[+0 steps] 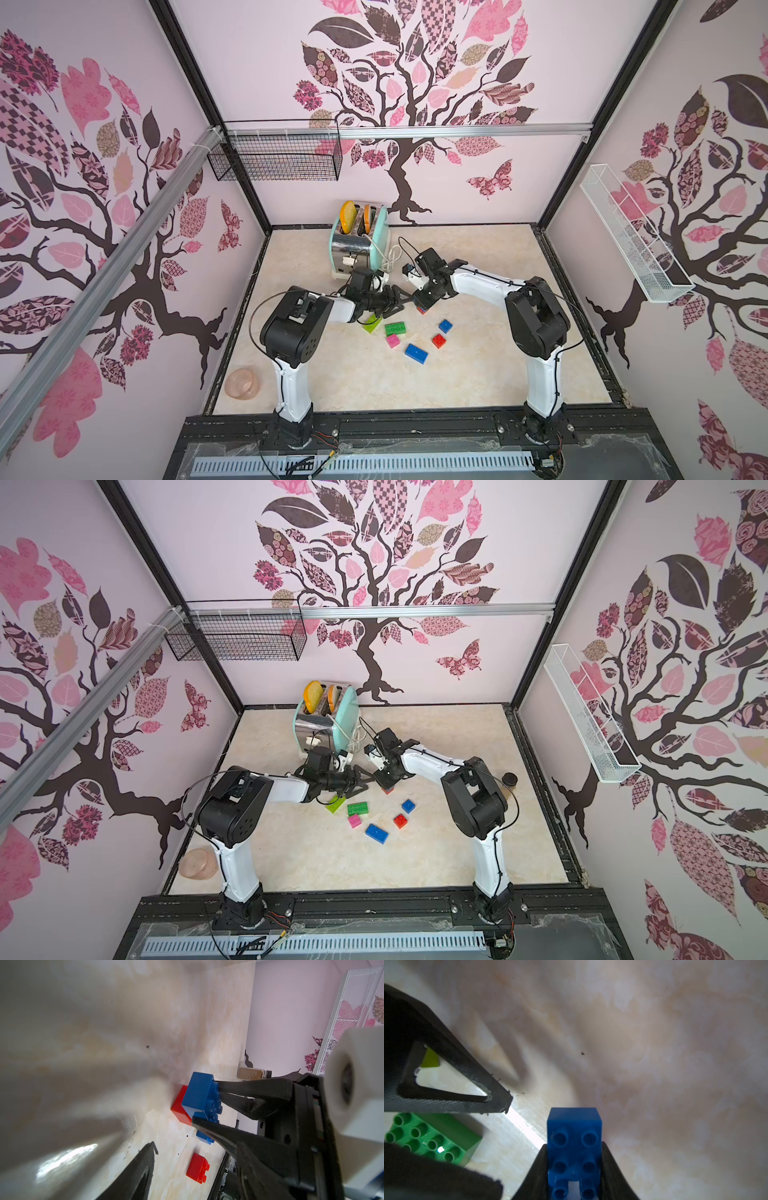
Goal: Assemble a heart with lego
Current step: Assemble the lego brick with the lego brick.
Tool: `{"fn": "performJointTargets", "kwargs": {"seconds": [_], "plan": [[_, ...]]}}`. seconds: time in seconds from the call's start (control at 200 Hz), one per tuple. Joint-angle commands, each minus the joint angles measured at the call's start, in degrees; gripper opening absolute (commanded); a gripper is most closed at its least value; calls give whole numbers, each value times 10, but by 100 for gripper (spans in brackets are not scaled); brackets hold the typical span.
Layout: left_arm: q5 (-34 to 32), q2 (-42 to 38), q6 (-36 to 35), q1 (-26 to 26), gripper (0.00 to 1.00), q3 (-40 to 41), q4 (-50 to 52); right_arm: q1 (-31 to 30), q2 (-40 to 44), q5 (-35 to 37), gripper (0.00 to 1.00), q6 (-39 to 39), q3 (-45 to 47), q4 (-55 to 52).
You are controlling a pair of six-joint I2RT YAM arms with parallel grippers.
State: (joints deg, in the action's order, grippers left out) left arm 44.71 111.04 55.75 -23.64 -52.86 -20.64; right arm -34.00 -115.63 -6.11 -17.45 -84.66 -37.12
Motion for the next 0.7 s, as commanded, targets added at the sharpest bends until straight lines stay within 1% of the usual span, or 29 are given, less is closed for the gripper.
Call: {"fn": "performJointTargets", "kwargs": {"seconds": [0.0, 0.12, 0.26, 0.515, 0.695], "plan": [[11, 14, 8, -8, 64, -19, -31, -3, 1, 12, 26, -11, 17, -16], [11, 16, 13, -14, 64, -17, -41, -3, 17, 13, 26, -15, 17, -21], [14, 21, 15, -17, 64, -16, -44, -3, 7, 11, 27, -21, -5, -54], [16, 35, 19, -21, 64, -21, -52, -3, -5, 19, 27, -27, -10, -63], [22, 43, 24, -25, 58, -21, -57, -4, -8, 21, 27, -29, 9, -46]]}}
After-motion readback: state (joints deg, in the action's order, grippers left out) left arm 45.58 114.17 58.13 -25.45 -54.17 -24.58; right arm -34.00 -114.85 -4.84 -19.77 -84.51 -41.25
